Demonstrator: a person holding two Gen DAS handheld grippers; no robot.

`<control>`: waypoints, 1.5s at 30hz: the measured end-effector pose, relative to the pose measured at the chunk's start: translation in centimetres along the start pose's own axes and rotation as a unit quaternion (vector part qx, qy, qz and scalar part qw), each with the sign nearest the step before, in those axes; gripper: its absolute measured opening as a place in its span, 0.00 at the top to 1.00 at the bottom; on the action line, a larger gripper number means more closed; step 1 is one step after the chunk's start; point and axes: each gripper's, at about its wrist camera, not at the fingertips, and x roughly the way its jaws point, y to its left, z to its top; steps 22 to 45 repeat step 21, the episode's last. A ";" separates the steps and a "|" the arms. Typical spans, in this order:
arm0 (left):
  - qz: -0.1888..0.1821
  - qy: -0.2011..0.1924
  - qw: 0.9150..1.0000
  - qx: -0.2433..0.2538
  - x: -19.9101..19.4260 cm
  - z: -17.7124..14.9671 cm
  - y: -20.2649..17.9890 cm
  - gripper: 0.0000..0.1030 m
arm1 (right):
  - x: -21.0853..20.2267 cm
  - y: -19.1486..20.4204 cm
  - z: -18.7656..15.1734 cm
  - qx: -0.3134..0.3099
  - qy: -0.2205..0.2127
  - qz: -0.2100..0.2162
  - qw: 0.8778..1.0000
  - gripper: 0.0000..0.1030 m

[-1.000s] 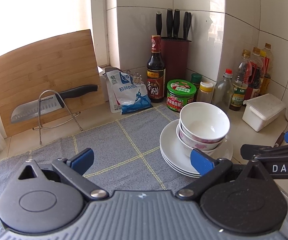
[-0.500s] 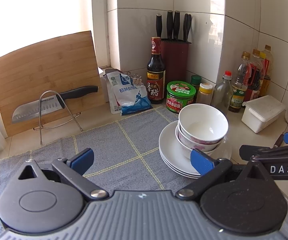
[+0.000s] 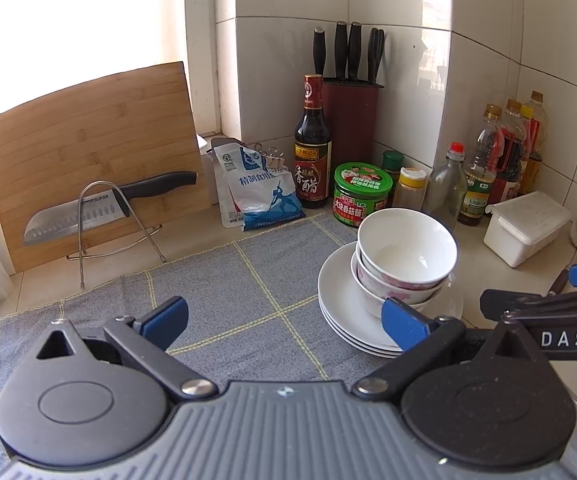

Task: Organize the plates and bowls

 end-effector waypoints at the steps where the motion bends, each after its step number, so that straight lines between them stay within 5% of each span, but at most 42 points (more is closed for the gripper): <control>1: 0.000 0.000 1.000 0.000 0.0 0.0 0.0 0.01 | 0.0 0.0 0.0 0.001 0.001 0.000 1.000 0.00; 45: 0.000 0.000 1.000 0.000 0.0 0.0 0.1 0.01 | -0.2 0.0 0.1 -0.001 0.000 -0.002 1.000 0.00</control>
